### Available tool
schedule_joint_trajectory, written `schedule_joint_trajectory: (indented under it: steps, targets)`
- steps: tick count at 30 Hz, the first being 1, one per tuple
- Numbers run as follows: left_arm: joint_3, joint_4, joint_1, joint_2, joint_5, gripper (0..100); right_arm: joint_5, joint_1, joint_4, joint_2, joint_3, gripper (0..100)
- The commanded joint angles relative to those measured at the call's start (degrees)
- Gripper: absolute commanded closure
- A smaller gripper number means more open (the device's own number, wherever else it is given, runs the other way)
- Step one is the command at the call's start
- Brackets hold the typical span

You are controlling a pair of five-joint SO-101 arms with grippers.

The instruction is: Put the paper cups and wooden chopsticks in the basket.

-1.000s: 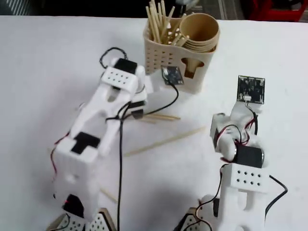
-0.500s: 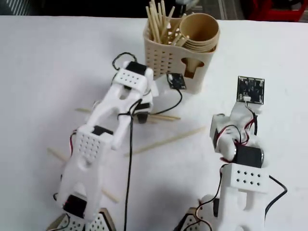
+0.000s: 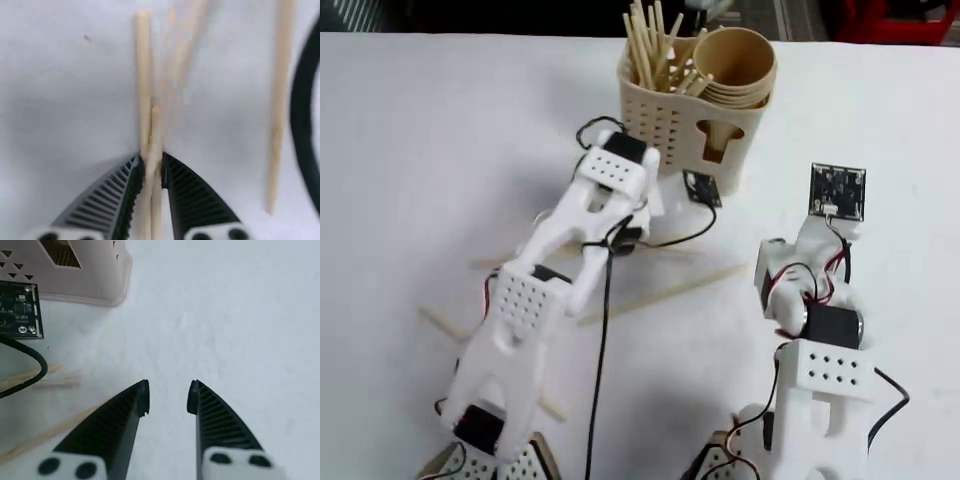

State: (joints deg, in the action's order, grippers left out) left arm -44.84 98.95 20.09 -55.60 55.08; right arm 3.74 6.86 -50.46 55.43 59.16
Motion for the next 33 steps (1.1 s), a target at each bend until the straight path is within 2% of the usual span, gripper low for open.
schedule_joint_trajectory:
  steps: [1,6,15,18,27,33]
  targets:
    - [-0.53,3.08,1.63,0.75,-0.26,98,-0.09,0.92,1.10,1.36,-0.35,86.7]
    - [2.20,3.43,1.27,4.79,-1.49,98,-0.53,3.91,1.36,1.45,0.00,86.8]
    - [18.11,3.16,1.63,25.19,-2.55,98,-0.62,4.44,1.36,1.45,0.00,86.8]
    - [20.92,3.08,1.71,31.52,-5.19,98,-0.62,4.44,1.36,1.45,0.00,86.8]
    - [20.31,2.11,2.07,47.08,-10.99,98,-0.62,4.44,1.36,1.45,0.09,86.8]
    - [9.14,2.20,1.71,49.71,-17.32,98,-0.62,4.44,1.36,1.45,0.09,86.8]
